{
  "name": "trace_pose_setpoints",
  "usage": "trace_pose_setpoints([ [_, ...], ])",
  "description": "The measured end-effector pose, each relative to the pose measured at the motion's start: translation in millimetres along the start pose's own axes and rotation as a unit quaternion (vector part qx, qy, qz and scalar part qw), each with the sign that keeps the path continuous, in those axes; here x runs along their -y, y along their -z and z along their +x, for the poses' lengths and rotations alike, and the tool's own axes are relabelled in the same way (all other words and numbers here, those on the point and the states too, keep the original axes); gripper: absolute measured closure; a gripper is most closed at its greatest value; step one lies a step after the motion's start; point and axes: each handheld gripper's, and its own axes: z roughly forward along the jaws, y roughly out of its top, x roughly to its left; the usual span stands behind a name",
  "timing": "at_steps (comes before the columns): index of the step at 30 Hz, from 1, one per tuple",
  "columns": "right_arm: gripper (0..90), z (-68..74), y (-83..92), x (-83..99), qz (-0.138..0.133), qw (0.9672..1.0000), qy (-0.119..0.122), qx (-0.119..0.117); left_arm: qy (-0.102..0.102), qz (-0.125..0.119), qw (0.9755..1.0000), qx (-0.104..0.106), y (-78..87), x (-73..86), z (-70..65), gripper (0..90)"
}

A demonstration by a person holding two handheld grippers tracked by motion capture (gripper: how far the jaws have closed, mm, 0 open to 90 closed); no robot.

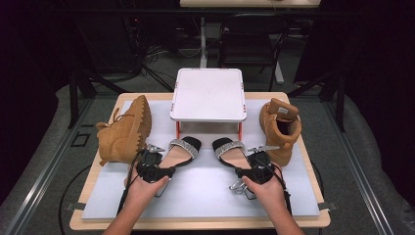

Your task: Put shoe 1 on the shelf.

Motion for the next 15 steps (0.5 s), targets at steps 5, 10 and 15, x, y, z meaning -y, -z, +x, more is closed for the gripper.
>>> trace_pose_setpoints([
  [5,40.6,7.4,-6.0,-6.2,-0.004,0.9999,-0.002,0.012,0.01,-0.003,0.9999,-0.012,-7.8,-9.2,-7.3,42.7],
  [10,40.6,14.5,-13.1,-11.1,-0.008,0.9998,0.0,0.016,0.008,-0.002,0.9997,-0.023,-15.6,-15.6,-13.0,42.8],
  [15,40.6,18.2,-19.2,-15.9,-0.013,0.9998,-0.011,0.014,0.014,-0.001,0.9993,-0.035,-23.0,-19.9,-14.9,42.8],
])
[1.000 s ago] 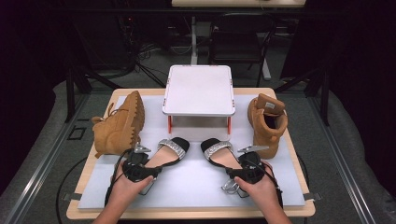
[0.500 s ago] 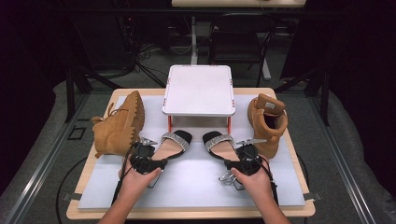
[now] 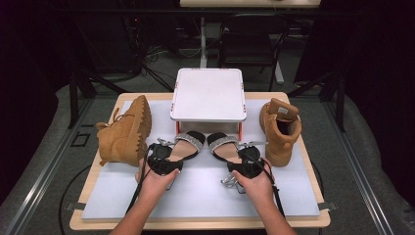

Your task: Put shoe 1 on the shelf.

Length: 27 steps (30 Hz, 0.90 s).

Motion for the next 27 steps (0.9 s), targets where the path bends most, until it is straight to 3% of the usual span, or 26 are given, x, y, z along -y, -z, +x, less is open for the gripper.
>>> trace_pose_setpoints([
  [7,40.6,3.7,-5.8,-4.6,-0.01,0.9997,-0.024,0.006,0.017,-0.006,0.9998,-0.008,-8.0,-5.2,-2.2,42.8],
  [15,40.7,12.9,-15.5,-12.1,-0.027,0.9988,-0.035,0.023,0.04,-0.018,0.999,-0.013,-16.7,-10.4,-9.6,42.8],
  [18,40.8,14.9,-17.8,-15.4,-0.029,0.9982,-0.043,0.028,0.036,-0.022,0.9989,-0.023,-18.4,-12.2,-12.1,42.8],
  [21,40.8,15.9,-18.8,-18.8,-0.031,0.9978,-0.047,0.034,0.056,-0.021,0.9981,-0.019,-20.9,-14.9,-11.9,42.8],
  [27,40.8,17.7,-20.0,-21.5,-0.039,0.9969,-0.054,0.041,0.067,-0.027,0.997,-0.028,-22.8,-17.9,-15.4,42.9],
])
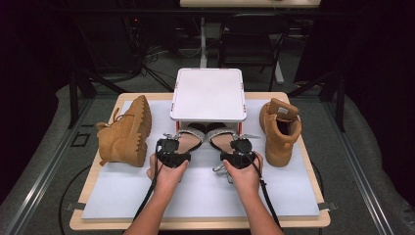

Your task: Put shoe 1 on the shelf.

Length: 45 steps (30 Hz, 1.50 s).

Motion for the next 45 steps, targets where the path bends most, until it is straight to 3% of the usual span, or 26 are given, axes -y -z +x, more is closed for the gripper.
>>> trace_pose_setpoints([
  [9,40.9,1.8,-4.7,4.2,0.006,0.9999,0.007,0.01,-0.005,0.0,0.9999,-0.009,0.0,3.4,-5.7,42.8],
  [19,40.7,-2.4,-5.7,12.9,-0.002,1.0,-0.004,0.006,0.0,0.001,1.0,0.004,-0.5,6.1,-4.3,42.6],
  [27,39.4,-8.3,-6.6,15.0,-0.011,0.9998,-0.01,-0.012,-0.005,0.0,0.9999,0.014,-1.7,6.9,-1.3,41.4],
  [32,35.4,-8.9,-6.3,12.3,0.008,0.9996,-0.01,-0.023,-0.011,0.011,0.9996,0.023,-1.4,4.5,1.4,40.8],
  [37,34.1,-8.3,-3.9,8.9,0.004,0.9997,0.001,-0.024,0.001,0.024,0.999,0.038,0.1,0.2,4.3,39.2],
  [42,34.1,-4.1,4.9,4.2,-0.013,0.9996,0.021,-0.016,-0.003,0.027,0.9985,0.047,4.7,-4.3,5.8,36.2],
  [45,34.1,0.1,13.3,1.0,-0.023,0.999,0.03,-0.022,-0.003,0.018,0.9985,0.051,12.2,-7.9,6.2,36.1],
])
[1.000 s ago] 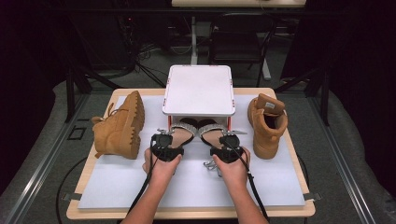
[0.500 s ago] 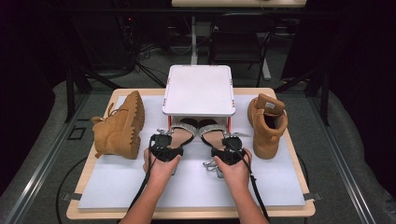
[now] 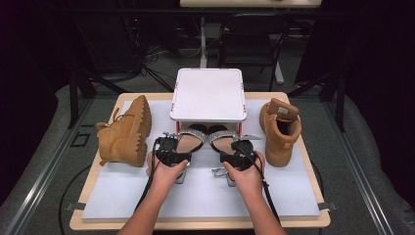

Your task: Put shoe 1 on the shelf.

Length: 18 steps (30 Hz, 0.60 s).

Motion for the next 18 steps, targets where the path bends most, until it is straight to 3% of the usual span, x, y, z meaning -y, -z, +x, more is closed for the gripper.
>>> trace_pose_setpoints([
  [9,37.4,12.2,30.0,-7.5,-0.027,0.9985,0.046,-0.015,-0.031,-0.028,0.9991,0.007,35.5,-5.7,5.1,36.3],
  [15,41.6,7.7,56.4,-4.3,-0.045,0.996,0.075,-0.022,-0.046,-0.041,0.998,0.014,61.2,4.0,18.7,36.5],
  [18,41.7,2.8,67.4,0.4,-0.049,0.9954,0.078,-0.03,-0.041,-0.046,0.9977,0.027,72.9,12.9,28.5,36.6],
])
